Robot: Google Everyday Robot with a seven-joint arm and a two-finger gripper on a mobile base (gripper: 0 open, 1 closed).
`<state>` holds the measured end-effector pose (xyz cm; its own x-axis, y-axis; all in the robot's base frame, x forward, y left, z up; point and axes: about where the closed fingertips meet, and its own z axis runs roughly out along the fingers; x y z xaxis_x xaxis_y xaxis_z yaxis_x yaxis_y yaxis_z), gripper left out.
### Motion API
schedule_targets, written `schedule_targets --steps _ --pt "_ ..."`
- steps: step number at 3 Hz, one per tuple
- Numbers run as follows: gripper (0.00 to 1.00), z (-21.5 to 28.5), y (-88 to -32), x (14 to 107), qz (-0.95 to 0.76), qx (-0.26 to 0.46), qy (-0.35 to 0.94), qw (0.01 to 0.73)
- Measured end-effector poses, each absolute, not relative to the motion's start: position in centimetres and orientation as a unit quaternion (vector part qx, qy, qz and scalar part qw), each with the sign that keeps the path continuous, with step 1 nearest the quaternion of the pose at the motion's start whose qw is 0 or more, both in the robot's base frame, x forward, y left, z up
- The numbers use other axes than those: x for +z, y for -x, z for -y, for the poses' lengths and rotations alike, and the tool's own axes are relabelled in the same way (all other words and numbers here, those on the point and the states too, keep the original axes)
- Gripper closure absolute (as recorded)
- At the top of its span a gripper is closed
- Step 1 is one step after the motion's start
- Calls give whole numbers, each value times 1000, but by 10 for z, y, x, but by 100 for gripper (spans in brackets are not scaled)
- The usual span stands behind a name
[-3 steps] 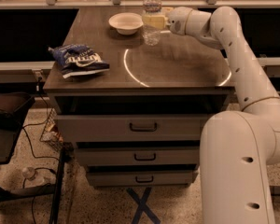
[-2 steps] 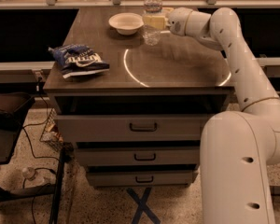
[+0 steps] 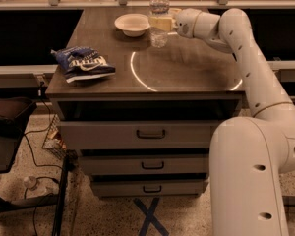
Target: Move water bottle near paper bowl
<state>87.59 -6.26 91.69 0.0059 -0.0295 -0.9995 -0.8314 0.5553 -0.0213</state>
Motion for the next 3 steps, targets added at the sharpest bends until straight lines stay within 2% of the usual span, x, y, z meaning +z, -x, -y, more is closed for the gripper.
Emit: schedule_targets --steps 1,2,3 --pt "22 57 -876 916 -626 326 345 619" --pt "1 54 -876 915 -626 327 346 618" --pt "0 53 -876 915 -625 328 346 618"
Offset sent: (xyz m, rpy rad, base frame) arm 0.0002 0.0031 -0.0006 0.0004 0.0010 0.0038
